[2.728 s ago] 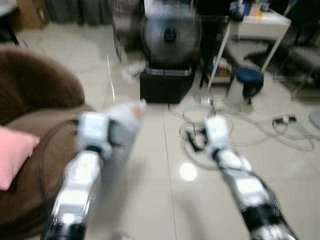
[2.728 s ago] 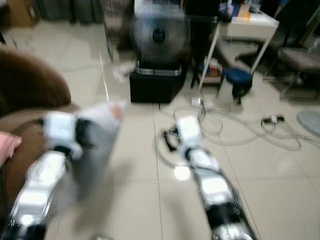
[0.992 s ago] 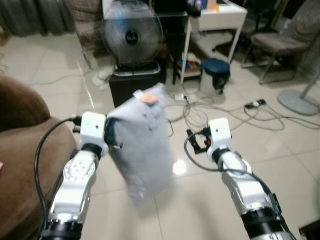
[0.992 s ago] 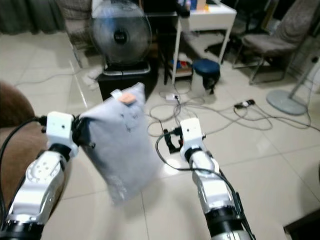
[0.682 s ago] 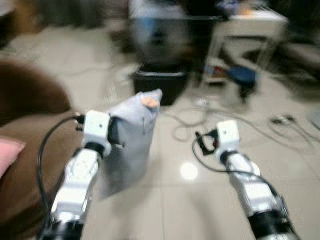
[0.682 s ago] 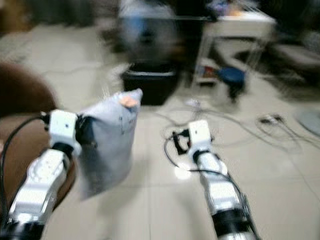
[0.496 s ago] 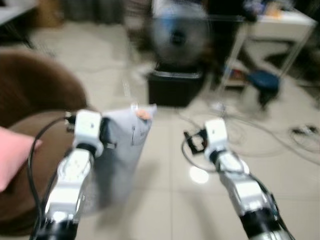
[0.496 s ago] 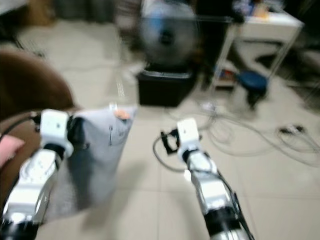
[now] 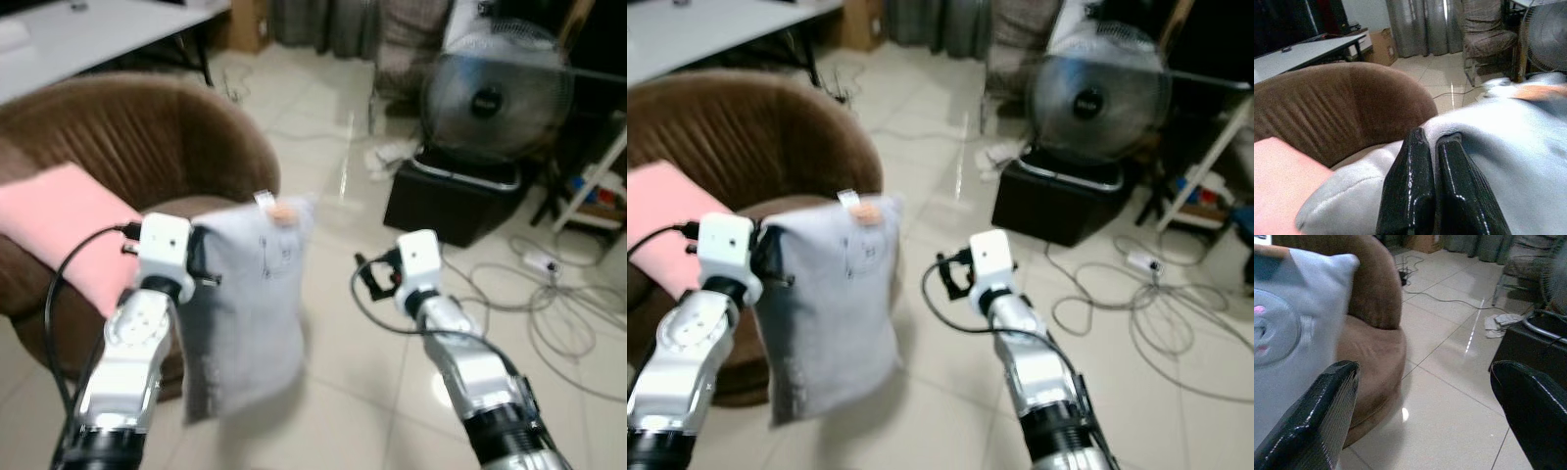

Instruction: Move the pillow to the sofa from floor

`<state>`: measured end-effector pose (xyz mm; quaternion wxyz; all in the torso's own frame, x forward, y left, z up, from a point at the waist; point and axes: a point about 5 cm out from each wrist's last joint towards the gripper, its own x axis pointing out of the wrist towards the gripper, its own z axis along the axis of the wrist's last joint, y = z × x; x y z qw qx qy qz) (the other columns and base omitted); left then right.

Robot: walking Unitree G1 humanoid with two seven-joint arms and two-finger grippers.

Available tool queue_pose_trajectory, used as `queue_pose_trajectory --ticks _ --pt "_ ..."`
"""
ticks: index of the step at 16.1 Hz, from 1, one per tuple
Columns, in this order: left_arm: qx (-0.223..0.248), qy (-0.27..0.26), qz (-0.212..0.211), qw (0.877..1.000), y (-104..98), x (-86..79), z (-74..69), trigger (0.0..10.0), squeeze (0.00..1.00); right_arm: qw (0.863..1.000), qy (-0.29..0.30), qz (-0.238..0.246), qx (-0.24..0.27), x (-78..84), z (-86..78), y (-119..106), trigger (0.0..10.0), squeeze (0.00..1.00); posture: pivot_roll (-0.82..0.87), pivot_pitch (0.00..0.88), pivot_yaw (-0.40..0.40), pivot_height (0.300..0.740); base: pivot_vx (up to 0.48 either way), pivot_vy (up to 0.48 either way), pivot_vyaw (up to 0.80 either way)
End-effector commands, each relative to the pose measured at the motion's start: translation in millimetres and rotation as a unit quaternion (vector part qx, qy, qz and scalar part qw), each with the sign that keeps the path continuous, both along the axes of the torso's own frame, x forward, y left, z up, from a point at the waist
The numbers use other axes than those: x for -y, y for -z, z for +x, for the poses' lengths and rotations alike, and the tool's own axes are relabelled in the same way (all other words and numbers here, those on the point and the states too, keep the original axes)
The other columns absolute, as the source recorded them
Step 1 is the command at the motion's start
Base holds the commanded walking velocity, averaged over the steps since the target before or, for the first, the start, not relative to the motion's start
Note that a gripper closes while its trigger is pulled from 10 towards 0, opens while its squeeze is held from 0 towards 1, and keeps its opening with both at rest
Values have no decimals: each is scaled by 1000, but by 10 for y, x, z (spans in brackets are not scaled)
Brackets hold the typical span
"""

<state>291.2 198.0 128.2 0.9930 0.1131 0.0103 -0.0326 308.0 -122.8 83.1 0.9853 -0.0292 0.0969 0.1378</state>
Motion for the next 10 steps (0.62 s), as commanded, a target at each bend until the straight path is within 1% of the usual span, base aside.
queue_pose_trajectory --ticks 1,10 --pt "40 23 1 999 -186 112 57 10000 0 1000 28 -3 -2 144 1 14 10000 0 159 0 11 740 364 0 0" --pt "43 34 1 999 -201 138 83 10000 0 999 36 2 4 141 24 -5 10000 0 154 0 19 740 371 0 0"
